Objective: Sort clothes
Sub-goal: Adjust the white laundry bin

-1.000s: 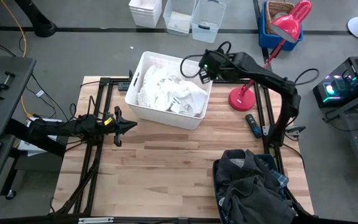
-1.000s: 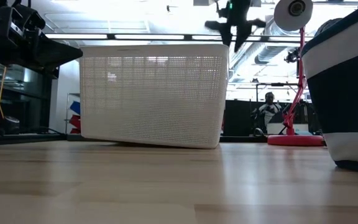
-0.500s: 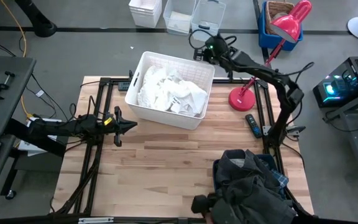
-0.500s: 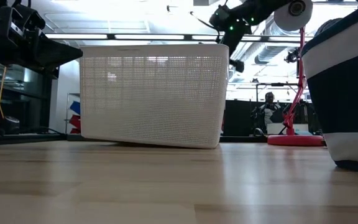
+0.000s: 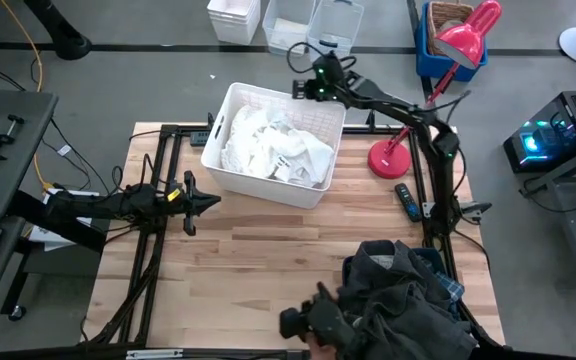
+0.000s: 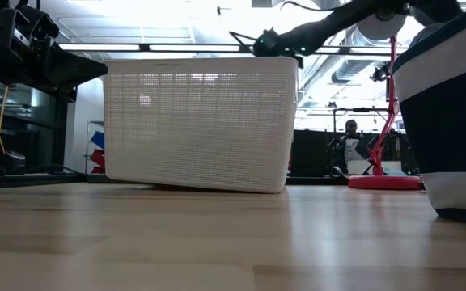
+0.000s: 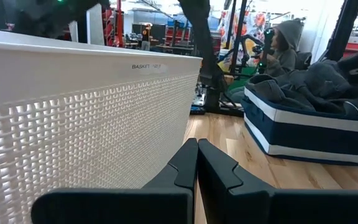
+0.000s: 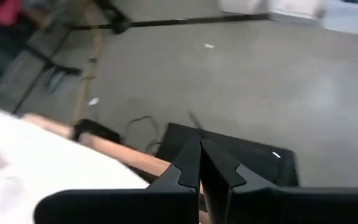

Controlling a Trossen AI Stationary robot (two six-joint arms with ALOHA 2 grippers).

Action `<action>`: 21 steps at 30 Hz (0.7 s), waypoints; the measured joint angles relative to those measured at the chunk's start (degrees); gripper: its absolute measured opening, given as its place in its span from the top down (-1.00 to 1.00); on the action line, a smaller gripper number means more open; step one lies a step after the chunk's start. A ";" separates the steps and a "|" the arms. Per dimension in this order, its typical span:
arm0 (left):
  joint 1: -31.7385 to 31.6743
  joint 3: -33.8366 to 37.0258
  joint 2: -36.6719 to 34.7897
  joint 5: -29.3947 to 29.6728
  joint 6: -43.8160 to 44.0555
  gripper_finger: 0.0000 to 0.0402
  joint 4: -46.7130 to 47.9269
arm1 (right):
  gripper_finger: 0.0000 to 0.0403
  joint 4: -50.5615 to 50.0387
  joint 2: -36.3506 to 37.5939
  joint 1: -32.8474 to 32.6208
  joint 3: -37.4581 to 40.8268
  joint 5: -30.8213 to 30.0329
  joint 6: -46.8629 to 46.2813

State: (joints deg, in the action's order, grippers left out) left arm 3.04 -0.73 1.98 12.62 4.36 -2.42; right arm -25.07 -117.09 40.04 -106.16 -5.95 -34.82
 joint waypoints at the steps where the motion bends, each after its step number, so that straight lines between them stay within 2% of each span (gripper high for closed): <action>1: 0.00 0.00 0.00 0.00 -0.02 1.00 0.01 | 1.00 -0.04 -1.12 -0.35 -1.92 0.94 1.45; 7: 0.00 0.00 0.00 0.00 0.00 1.00 0.02 | 1.00 -3.90 -9.01 -3.11 -15.01 7.76 7.42; 13: -0.01 0.02 0.00 -0.01 -0.02 1.00 0.02 | 1.00 -7.16 -17.11 -6.84 -28.46 8.92 9.31; 17: -0.01 0.02 0.00 0.12 0.00 1.00 0.00 | 1.00 -0.74 -17.82 -8.60 -26.26 13.09 8.75; 21: 0.05 0.02 0.00 -0.26 -0.11 1.00 -0.02 | 1.00 -1.01 -17.82 -10.02 -26.20 14.55 9.77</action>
State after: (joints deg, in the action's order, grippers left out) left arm 3.09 -0.71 1.98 12.36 4.25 -2.44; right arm -26.08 -134.91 30.02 -132.35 8.59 -25.05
